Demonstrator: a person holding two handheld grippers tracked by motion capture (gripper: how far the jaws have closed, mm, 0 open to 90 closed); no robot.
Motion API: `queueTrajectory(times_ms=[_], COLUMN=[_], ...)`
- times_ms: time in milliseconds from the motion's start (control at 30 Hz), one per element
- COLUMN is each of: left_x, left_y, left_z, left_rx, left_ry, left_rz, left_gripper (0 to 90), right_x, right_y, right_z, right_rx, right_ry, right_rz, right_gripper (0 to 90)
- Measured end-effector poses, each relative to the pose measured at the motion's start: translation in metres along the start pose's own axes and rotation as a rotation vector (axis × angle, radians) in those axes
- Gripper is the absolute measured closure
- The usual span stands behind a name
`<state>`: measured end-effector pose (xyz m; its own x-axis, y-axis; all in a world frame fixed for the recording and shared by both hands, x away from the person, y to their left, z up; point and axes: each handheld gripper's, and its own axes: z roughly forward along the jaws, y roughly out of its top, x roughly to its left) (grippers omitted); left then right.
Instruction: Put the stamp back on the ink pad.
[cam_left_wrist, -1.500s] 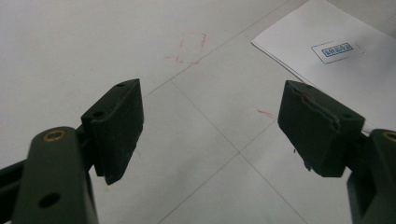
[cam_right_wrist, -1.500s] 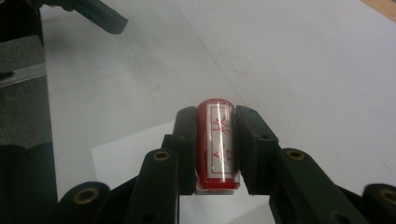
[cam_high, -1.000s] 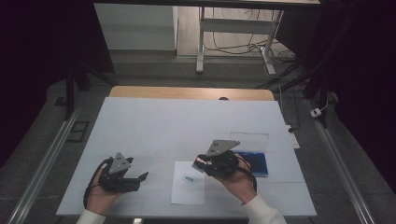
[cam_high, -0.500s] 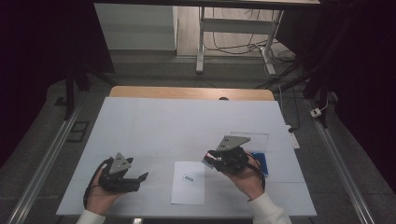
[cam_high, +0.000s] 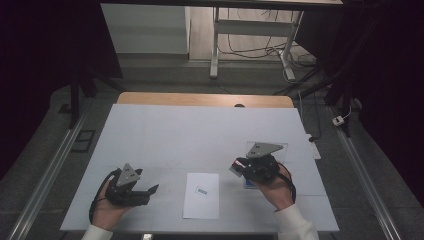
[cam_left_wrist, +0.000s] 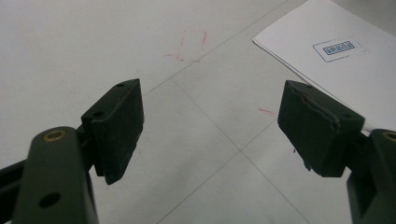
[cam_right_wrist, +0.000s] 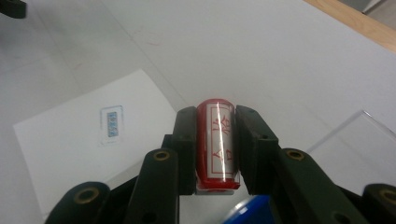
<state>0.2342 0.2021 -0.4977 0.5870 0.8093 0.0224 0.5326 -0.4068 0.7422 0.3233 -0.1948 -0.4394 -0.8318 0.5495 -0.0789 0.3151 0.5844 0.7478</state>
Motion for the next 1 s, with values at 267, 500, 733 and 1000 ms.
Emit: queueTrajectory(times_ms=[267, 500, 733, 1000], left_x=[0.000, 0.000, 0.000, 0.000], left_y=[0.000, 0.000, 0.000, 0.000], left_z=[0.000, 0.000, 0.000, 0.000], left_rx=[0.000, 0.003, 0.005, 0.005], left_ry=[0.000, 0.001, 0.000, -0.002], left_rz=[-0.001, -0.003, -0.001, 0.000], left_gripper=[23.3, 23.3, 23.4, 23.4], right_x=[-0.018, -0.032, -0.043, -0.052], right_y=[-0.014, -0.026, -0.036, -0.047], right_z=[-0.011, -0.016, -0.019, -0.018], right_rx=[0.039, 0.075, 0.109, 0.145], right_ry=[-0.051, -0.089, -0.117, -0.131], right_rz=[0.023, 0.058, 0.095, 0.117], right_gripper=[69.9, 69.9, 69.9, 69.9])
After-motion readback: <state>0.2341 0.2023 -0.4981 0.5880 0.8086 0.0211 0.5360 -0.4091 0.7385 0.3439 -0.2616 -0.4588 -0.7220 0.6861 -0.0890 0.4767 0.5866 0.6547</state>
